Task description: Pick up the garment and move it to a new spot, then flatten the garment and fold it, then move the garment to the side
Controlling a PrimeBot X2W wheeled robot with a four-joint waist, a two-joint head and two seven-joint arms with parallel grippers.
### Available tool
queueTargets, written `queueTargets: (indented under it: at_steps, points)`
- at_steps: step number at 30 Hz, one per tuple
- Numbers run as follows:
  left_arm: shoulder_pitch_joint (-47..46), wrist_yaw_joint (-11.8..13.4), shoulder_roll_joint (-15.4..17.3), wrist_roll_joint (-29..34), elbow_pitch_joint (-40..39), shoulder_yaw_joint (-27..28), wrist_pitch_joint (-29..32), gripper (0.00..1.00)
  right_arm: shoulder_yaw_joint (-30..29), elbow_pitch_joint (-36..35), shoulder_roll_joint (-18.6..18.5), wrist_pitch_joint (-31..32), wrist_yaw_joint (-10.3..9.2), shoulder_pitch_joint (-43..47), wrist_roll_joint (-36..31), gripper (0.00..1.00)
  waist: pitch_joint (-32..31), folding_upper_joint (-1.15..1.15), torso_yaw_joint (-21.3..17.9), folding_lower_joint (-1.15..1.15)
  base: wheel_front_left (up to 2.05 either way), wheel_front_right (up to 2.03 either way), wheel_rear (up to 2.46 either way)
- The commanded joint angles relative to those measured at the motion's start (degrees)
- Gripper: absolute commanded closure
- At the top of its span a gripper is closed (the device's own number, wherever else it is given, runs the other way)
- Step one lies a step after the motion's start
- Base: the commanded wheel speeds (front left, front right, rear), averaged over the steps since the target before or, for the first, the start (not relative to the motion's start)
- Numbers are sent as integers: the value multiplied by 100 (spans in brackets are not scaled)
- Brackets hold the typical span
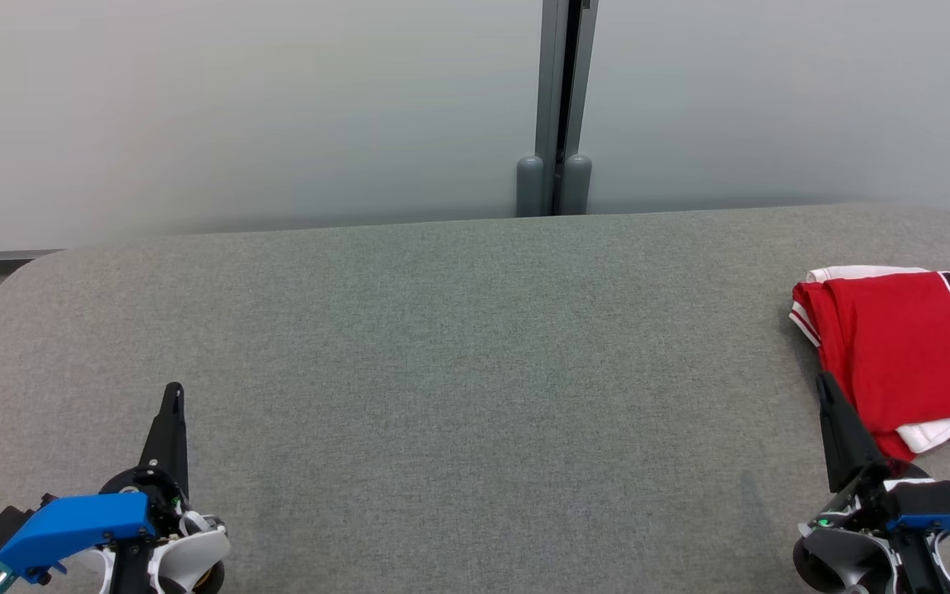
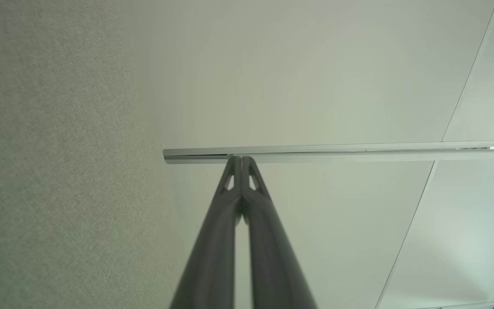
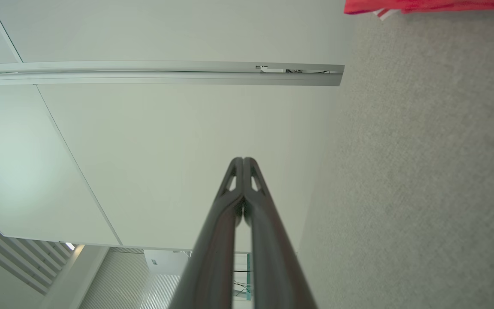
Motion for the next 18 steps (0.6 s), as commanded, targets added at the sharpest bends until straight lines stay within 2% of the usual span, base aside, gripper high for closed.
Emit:
queueTargets:
  at_steps: [1,18]
  points:
    - [-55,-23,-10,-12,-23,9,21,100,-10,-19,-17,16,0,66,16,100,0,0,0,0,0,0,0]
    - [-55,-23,-10,-13,-23,8,21,100,-10,-19,-17,16,0,67,16,100,0,0,0,0,0,0,0]
